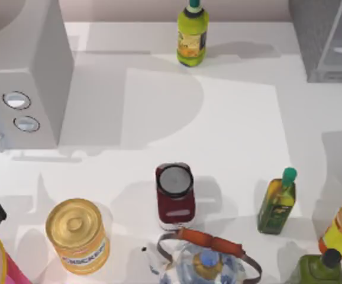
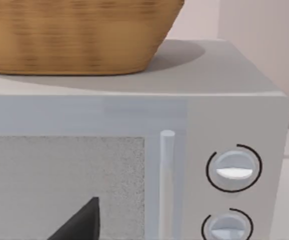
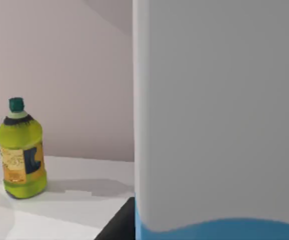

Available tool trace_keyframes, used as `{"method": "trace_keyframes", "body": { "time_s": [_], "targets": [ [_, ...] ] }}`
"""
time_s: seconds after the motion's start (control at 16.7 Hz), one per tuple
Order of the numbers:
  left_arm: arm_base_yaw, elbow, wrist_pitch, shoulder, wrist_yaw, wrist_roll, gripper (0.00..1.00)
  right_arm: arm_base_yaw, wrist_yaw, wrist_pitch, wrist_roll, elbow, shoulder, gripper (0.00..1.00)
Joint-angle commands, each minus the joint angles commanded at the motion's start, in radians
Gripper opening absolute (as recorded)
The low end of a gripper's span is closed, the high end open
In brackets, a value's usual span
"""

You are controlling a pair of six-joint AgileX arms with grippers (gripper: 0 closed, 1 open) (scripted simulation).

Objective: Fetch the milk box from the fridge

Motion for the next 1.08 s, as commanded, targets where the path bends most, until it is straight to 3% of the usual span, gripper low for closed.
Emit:
{"method": "trace_keyframes", "body": {
  "time_s": [0.66, 1.08],
  "targets": [
    [0.000, 0.000, 0.000, 0.000, 0.000, 0.000, 1.00, 0.160, -0.236, 0.695, 0.018, 0.294, 1.071, 0.00],
    [0.000, 0.000, 0.000, 0.000, 0.000, 0.000, 1.00, 0.234, -0.343, 1.022, 0.020, 0.441, 1.524, 0.00]
  ]
}}
